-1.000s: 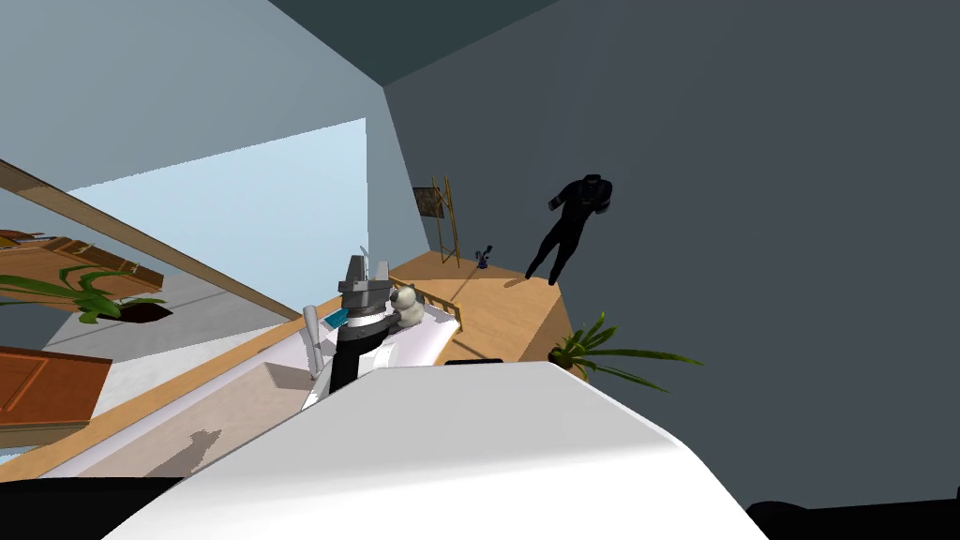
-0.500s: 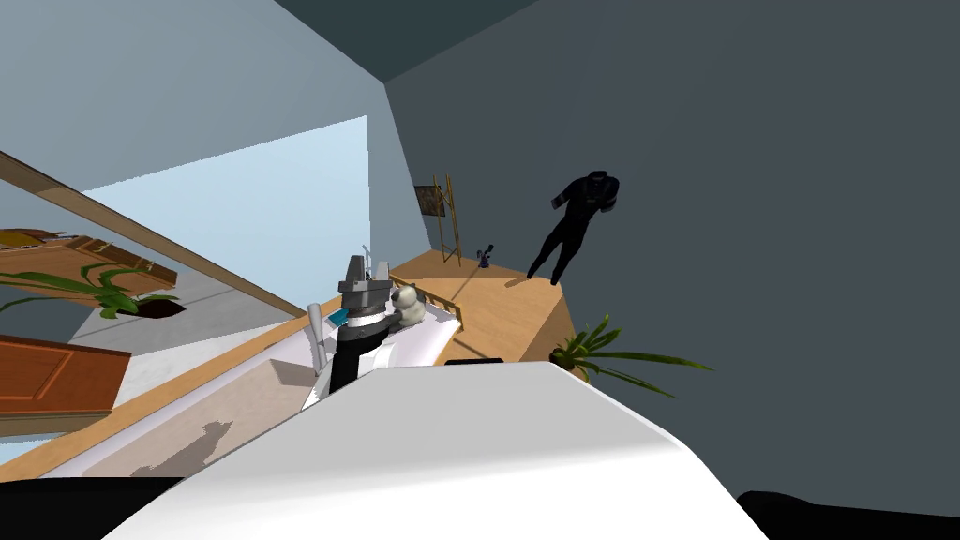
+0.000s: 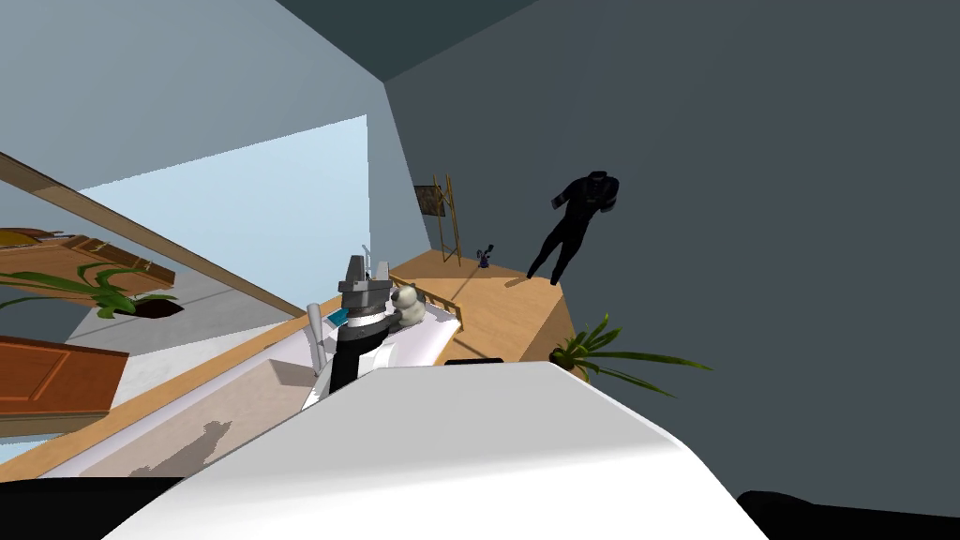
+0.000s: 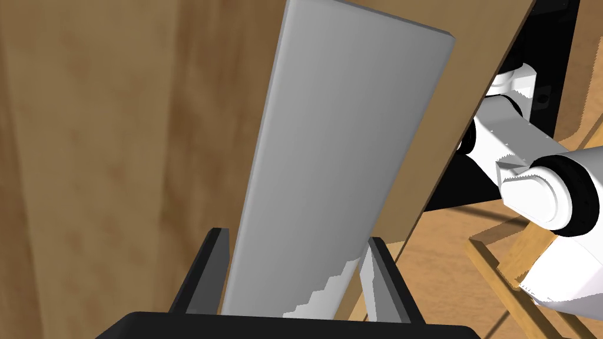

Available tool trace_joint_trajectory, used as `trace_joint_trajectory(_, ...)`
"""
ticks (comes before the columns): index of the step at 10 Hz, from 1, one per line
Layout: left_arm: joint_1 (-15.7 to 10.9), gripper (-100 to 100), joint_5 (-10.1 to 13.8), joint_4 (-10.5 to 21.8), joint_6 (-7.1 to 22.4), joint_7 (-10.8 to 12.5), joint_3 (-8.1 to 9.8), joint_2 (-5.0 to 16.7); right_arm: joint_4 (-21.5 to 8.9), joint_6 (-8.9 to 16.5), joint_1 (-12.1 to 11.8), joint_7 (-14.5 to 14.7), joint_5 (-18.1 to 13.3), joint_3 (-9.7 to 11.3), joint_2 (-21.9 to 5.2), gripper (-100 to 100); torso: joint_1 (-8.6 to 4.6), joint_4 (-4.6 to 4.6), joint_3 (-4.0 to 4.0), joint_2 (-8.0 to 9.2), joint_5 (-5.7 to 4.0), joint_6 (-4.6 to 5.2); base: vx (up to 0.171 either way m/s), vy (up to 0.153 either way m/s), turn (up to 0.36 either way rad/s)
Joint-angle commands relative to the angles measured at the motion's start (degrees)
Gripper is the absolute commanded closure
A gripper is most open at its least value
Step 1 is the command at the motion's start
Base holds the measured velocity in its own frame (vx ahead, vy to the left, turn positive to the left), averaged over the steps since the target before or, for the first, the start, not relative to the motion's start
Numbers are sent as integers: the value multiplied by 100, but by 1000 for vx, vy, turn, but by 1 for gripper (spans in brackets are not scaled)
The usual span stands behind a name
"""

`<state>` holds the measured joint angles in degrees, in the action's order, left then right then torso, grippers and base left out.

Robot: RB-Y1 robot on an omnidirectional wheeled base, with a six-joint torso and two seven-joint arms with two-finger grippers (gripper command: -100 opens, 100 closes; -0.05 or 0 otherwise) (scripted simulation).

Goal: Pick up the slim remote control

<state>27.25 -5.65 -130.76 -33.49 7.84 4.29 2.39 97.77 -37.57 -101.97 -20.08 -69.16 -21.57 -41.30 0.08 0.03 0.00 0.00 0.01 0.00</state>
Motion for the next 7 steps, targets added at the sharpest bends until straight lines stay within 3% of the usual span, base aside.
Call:
trace_joint_trajectory(1,0,0,0,0,0,0,0,0,0,0,0,0,0,0,0,100,0,0,0,0,0,0,0,0,0)
trace_joint_trajectory(2,0,0,0,0,0,0,0,0,1,0,1,2,-1,0,-1,0,0,0,0,0,0,1,0,0,0)
trace_joint_trajectory(3,0,0,0,0,0,0,0,0,172,-61,-183,-58,4,-168,-18,100,1,0,0,0,1,1,1,-5,-51)
trace_joint_trajectory(5,0,0,0,0,0,0,0,0,373,-120,-387,-131,6,-333,-27,100,4,-3,-3,-3,6,3,0,-7,-42)
trace_joint_trajectory(6,0,0,0,0,0,0,0,0,287,-111,-319,-76,18,-286,-14,100,4,-3,-3,-4,6,2,0,0,0)
trace_joint_trajectory(7,0,0,0,0,0,0,0,0,294,-123,-328,-81,20,-299,-16,0,3,-2,-2,-3,3,2,0,0,0)
